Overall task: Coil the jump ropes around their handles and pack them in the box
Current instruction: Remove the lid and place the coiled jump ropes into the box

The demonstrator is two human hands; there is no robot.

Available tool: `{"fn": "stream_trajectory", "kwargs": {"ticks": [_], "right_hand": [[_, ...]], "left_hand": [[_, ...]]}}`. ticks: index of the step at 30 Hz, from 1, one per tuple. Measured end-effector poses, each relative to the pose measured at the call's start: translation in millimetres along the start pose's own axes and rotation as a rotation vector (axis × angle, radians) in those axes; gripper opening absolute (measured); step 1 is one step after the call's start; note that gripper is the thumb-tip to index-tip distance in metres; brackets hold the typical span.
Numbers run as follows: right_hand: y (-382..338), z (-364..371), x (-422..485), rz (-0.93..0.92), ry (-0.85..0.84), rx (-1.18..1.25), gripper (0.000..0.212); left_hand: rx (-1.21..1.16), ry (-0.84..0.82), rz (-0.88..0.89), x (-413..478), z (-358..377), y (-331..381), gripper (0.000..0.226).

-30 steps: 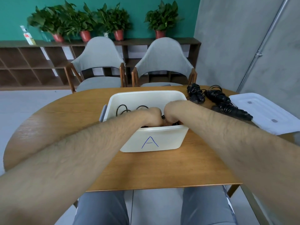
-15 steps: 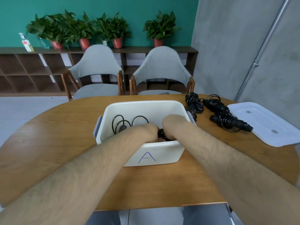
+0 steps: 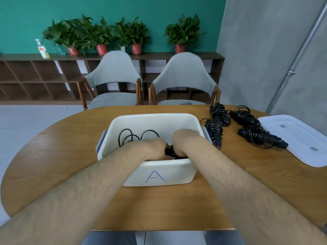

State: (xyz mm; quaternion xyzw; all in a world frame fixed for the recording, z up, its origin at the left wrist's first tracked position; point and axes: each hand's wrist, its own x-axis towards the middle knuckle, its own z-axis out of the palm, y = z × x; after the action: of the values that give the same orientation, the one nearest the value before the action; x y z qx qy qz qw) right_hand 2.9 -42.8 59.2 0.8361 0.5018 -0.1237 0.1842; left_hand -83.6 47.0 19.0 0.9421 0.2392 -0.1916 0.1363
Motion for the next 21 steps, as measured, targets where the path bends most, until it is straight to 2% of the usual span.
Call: {"fn": "stream_trajectory", "kwargs": {"ticks": [4,6,8,9,11,13,15,18,21], "right_hand": [[-15,-3,-1,-0.025,-0.006,0.069,0.008],[-21,-5,-6,-0.031,0.017,0.104,0.021],[-23,-9,-14,-0.033,0.101,0.158,0.025],[-19,-11,-19,-0.027,0.180,0.216,0.025],[2,-14,-29,-0.003,0.469,0.384,0.016],[31,-11,-39,0.042,0.734,0.513,0.015],[64,-1,-45,0.107,0.853,0.641,0.023],[112,22,-50,0.210,0.907,0.770,0.023],[147,54,-44,0.277,0.865,0.838,0.021]], "left_hand": [[-0.038,-0.001,-0.020,-9,0,-14,0.053],[-0.066,0.006,-0.024,-17,1,-16,0.053],[-0.089,0.054,-0.037,-28,-4,-12,0.048],[-0.126,0.116,-0.050,-33,-8,-6,0.040],[-0.230,0.354,-0.037,-42,-20,14,0.012],[-0.306,0.599,0.051,-47,-36,51,0.015],[-0.338,0.720,0.147,-40,-45,88,0.017],[-0.340,0.700,0.204,-9,-46,139,0.022],[-0.399,0.581,0.111,24,-28,181,0.019]]}}
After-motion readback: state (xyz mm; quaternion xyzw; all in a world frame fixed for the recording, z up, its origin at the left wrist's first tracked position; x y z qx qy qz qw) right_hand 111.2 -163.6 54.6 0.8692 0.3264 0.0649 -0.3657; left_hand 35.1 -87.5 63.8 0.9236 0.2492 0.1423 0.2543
